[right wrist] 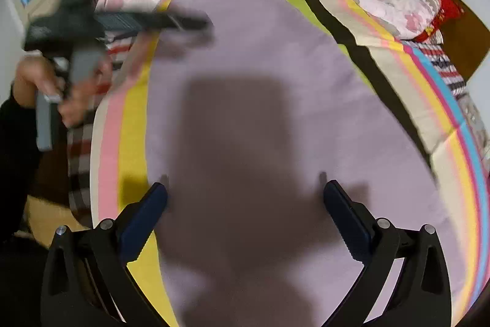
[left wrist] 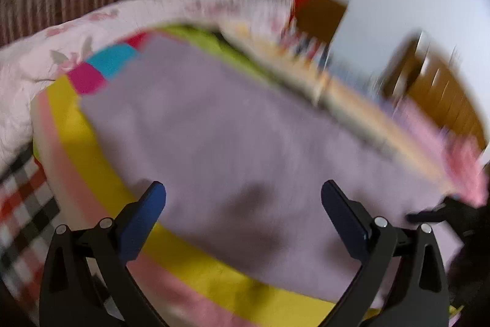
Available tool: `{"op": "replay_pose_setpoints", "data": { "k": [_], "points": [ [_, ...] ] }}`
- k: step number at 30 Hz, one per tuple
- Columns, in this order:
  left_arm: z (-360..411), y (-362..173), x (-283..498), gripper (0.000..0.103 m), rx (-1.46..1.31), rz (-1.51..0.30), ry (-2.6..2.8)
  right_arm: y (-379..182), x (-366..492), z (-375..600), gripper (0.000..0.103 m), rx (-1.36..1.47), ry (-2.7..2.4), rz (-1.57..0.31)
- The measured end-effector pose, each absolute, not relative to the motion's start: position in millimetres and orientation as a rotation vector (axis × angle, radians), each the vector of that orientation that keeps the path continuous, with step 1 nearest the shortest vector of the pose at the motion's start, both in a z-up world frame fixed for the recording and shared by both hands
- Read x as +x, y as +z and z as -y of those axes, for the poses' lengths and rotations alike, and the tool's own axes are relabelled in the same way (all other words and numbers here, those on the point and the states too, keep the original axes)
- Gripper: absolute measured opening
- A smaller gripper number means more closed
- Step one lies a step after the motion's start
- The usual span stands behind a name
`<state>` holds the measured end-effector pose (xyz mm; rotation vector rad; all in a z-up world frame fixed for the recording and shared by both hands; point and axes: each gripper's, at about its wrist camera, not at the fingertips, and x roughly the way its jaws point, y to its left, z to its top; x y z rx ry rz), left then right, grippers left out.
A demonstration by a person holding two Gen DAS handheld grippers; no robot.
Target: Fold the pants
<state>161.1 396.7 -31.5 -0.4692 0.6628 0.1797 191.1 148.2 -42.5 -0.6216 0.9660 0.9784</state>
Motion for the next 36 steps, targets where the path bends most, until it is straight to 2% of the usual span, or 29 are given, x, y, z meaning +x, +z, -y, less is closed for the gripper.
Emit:
{"op": "replay_pose_setpoints", "data": {
  "k": [3,6,9,11,14,18,20,24,25,26,28,34,36],
  "points": [
    [-459.5,-35.8,120.2,0.101,-0.742,-0.539,0.307,-18.7,205.5,-159.1,0.098,-0.519,1.017,-0.917],
    [-508.8,-57.4,86.5,0.101,-0.968,-0.518,0.397,-9.2,216.3,-198.5,0.098,-0.448,1.076,-0.85],
    [-520.4,-61.2,58.3,0.101,-0.963,-0.532,0.496,-14.4,214.7,-247.0,0.092,-0.472,1.135,-0.842],
    [-517.5,-64.3,52.0,0.101,-0.929,-0.574,0.515,-22.2,207.7,-280.9,0.08,-0.54,1.175,-0.834],
    [-511.5,-70.6,53.1,0.101,-0.926,-0.615,0.494,-43.1,193.1,-332.0,0.072,-0.683,1.198,-0.833],
    [-499.7,-71.2,65.2,0.101,-0.92,-0.639,0.39,-70.6,178.2,-357.6,0.07,-0.9,1.144,-0.76],
    [-493.9,-68.5,77.2,0.101,-0.919,-0.643,0.32,-72.7,175.1,-356.6,0.056,-0.956,1.115,-0.704],
    [-487.5,-68.9,97.1,0.101,-0.99,-0.622,0.185,-58.9,193.8,-340.9,0.037,-0.831,1.133,-0.725],
    [-486.9,-69.3,101.2,0.101,-1.012,-0.613,0.155,-55.2,198.5,-336.7,0.029,-0.792,1.124,-0.725],
    [-485.3,-68.4,109.1,0.101,-1.03,-0.6,0.116,-51.2,203.6,-334.1,0.027,-0.747,1.127,-0.737],
    [-482.7,-66.0,124.6,0.101,-1.018,-0.583,0.074,-45.5,218.6,-326.5,0.026,-0.615,1.145,-0.798],
    [-495.1,-78.5,168.7,0.101,-1.013,-0.574,0.098,-45.9,229.5,-324.5,0.026,-0.528,1.158,-0.854],
    [-503.3,-85.2,179.6,0.096,-1.016,-0.548,0.087,-45.5,230.6,-323.3,0.026,-0.515,1.163,-0.86]
  ]
}}
